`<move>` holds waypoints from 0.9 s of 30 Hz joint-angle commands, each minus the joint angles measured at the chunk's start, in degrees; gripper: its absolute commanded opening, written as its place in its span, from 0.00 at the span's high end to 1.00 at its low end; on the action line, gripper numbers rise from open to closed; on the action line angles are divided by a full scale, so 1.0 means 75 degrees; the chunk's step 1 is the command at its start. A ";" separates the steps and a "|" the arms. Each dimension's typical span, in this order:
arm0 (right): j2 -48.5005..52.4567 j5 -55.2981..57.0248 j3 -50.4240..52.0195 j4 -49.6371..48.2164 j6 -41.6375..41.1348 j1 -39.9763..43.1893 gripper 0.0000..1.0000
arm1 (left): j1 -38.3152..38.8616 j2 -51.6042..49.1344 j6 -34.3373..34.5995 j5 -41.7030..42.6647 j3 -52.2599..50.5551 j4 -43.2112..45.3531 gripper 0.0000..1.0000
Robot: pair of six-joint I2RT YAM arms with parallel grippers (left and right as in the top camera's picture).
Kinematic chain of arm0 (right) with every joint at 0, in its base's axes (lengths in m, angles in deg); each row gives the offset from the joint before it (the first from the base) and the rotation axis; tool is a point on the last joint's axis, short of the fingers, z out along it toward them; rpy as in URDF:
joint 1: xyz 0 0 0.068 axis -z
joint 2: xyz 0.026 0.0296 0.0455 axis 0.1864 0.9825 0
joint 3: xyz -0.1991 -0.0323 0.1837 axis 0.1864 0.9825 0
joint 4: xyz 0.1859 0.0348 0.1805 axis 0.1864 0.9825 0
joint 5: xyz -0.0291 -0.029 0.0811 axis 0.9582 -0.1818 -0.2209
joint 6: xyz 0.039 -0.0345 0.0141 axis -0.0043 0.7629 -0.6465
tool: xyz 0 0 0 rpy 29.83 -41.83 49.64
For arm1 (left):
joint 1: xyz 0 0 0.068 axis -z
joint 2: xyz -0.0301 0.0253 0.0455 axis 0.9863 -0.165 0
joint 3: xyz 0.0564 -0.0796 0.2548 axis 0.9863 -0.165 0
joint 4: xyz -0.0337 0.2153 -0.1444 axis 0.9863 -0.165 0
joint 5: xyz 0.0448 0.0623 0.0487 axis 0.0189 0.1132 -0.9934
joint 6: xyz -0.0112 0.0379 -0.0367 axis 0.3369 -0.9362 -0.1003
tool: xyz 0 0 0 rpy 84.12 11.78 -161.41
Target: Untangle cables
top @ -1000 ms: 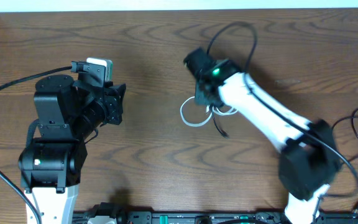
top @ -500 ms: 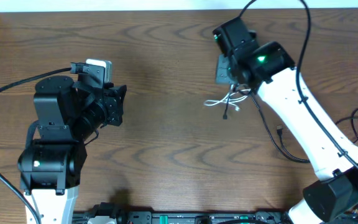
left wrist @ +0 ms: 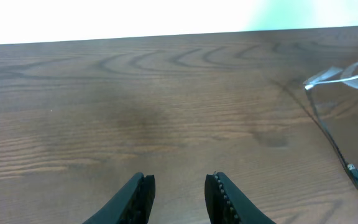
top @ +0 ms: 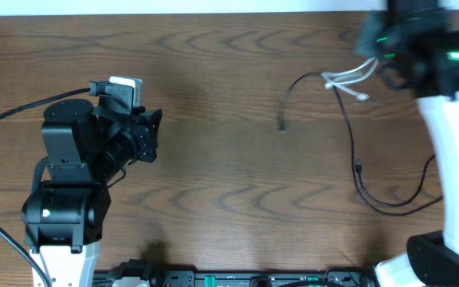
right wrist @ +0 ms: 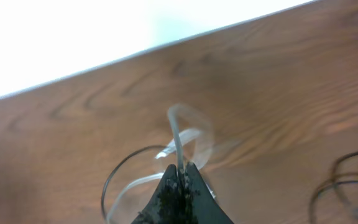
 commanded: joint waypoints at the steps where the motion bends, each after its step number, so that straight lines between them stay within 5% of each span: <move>1: -0.0137 -0.0411 -0.0516 0.0347 0.0586 0.0548 0.99 | -0.0023 0.0067 0.0061 0.0093 -0.0061 0.0006 0.67; 13: -0.0137 0.1352 -0.0603 0.0157 0.0839 0.1480 0.99 | -0.0023 0.0067 0.0061 0.0093 -0.0061 0.0038 0.68; 21: 0.0020 0.0367 -0.0574 0.0580 0.1166 0.2221 0.98 | -0.0023 0.0067 0.0067 0.0096 -0.0061 0.0119 0.67; 23: 0.0163 -0.0289 -0.0536 0.0577 0.1507 0.2212 0.64 | -0.0023 0.0067 0.0067 0.0096 -0.0061 0.0146 0.67; 27: 0.0662 -0.1871 -0.0455 0.0662 0.2363 0.2090 0.54 | -0.0023 0.0067 0.0064 0.0096 -0.0061 0.0146 0.67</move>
